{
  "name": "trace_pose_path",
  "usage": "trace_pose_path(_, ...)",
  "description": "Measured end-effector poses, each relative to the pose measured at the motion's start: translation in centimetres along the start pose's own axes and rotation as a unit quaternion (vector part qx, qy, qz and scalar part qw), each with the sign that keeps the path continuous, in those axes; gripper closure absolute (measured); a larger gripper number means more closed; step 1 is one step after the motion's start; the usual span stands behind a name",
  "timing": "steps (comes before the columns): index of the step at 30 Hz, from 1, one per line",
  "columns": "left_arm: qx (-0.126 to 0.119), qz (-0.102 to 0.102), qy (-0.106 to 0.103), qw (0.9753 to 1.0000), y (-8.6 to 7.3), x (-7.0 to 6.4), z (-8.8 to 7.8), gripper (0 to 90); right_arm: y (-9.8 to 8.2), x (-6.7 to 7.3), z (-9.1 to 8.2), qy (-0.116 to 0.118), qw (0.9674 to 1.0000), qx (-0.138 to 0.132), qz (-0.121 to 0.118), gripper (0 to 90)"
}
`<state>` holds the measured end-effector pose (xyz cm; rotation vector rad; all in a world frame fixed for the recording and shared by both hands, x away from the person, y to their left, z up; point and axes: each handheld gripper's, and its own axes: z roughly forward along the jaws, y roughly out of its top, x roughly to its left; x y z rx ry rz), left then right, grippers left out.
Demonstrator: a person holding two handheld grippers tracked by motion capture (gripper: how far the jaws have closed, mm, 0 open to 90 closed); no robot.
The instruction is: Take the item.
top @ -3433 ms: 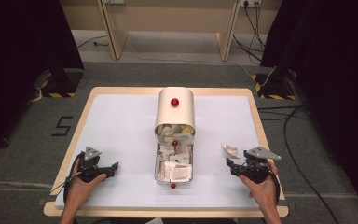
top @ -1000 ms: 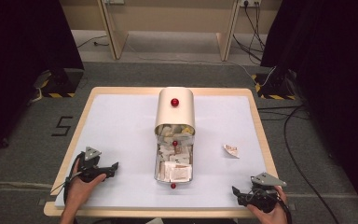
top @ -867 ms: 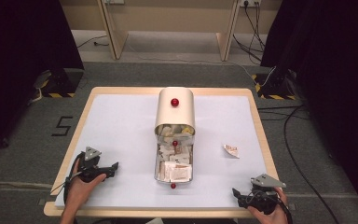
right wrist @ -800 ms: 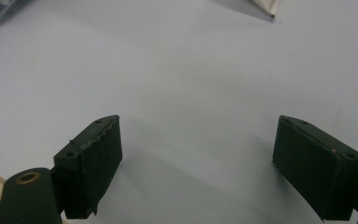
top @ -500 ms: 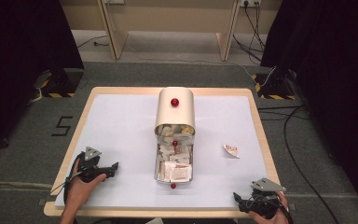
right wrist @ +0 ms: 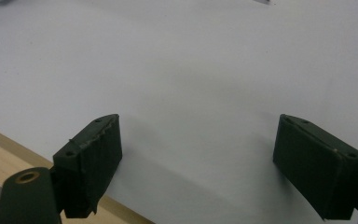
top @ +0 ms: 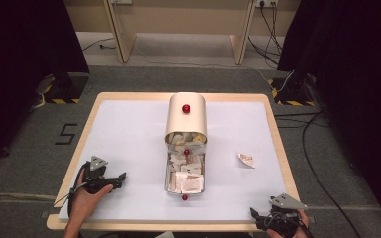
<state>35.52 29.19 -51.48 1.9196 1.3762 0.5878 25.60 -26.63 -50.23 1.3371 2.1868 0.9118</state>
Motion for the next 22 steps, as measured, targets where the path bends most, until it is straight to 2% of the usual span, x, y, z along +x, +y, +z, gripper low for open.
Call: trace_pose_path(22,0.0,0.0,0.0,1.0,0.0,-0.01,0.0,8.3,-0.17,-0.03,-0.01,0.002,1.0,-0.005,0.0,15.7)
